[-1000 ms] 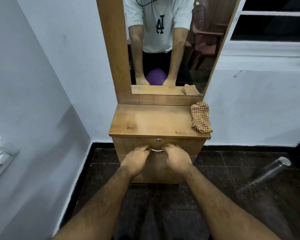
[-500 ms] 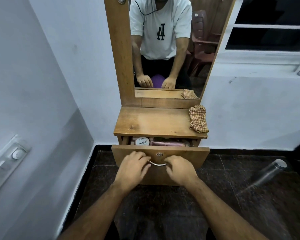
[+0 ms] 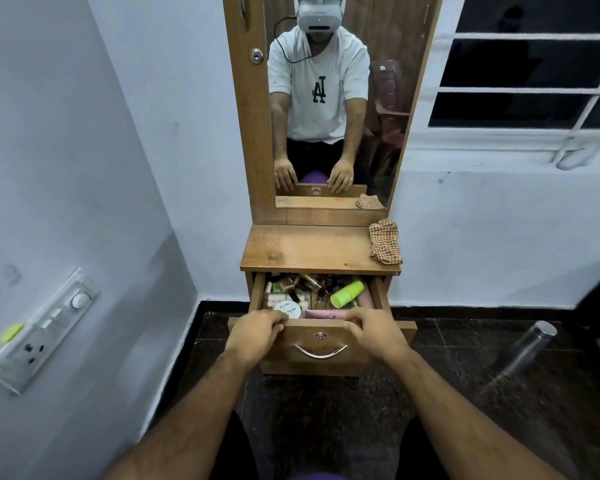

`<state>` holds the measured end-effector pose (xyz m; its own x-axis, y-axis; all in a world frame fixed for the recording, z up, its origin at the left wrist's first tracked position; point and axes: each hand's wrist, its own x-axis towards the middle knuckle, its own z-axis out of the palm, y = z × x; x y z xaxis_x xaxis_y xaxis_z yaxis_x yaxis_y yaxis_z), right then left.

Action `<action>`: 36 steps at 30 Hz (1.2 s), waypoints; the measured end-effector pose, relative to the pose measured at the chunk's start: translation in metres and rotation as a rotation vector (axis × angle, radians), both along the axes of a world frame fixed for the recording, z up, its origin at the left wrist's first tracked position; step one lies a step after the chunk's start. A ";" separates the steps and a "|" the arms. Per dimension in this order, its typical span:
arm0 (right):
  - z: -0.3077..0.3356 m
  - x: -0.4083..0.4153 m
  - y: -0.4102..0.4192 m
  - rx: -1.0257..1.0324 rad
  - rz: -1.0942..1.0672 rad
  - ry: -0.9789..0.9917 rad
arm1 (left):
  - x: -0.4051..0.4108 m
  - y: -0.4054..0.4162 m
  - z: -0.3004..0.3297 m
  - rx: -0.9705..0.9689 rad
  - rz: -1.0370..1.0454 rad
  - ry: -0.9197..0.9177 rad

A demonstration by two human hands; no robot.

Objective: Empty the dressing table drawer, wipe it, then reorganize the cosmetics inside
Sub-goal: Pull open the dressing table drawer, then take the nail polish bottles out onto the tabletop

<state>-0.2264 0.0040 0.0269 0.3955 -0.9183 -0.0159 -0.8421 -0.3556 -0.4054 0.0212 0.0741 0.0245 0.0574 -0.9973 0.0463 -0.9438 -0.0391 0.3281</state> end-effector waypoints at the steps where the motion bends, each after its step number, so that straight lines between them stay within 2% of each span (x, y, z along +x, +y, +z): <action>1: -0.001 -0.002 0.004 0.023 -0.020 -0.032 | 0.000 0.004 0.001 0.012 0.020 0.002; 7: 0.002 -0.007 0.027 0.166 -0.068 -0.093 | 0.000 0.024 0.006 0.113 0.040 0.032; 13: 0.016 -0.009 0.032 0.320 -0.051 -0.042 | 0.000 0.029 0.019 0.247 0.025 0.097; 18: 0.027 -0.007 0.030 0.340 -0.018 -0.003 | 0.006 0.023 0.025 0.424 -0.056 0.195; 20: 0.029 -0.003 0.027 0.325 -0.024 -0.019 | 0.008 0.020 0.025 0.418 -0.047 0.277; 23: 0.030 0.009 0.019 0.276 -0.029 -0.072 | 0.008 0.010 0.022 0.305 0.043 0.322; 26: 0.029 0.026 0.009 0.257 -0.042 -0.129 | 0.008 -0.004 0.017 0.195 0.086 0.252; 29: 0.026 0.045 0.001 0.250 -0.082 -0.175 | 0.006 -0.019 0.012 0.129 0.038 0.155; 36: 0.011 0.053 -0.015 0.248 -0.217 -0.255 | -0.004 -0.059 -0.010 0.242 -0.251 -0.243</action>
<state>-0.1731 -0.0109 0.0376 0.2132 -0.9615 -0.1736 -0.7481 -0.0463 -0.6619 0.0170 0.0146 0.0143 -0.1727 -0.9626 -0.2086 -0.9826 0.1536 0.1048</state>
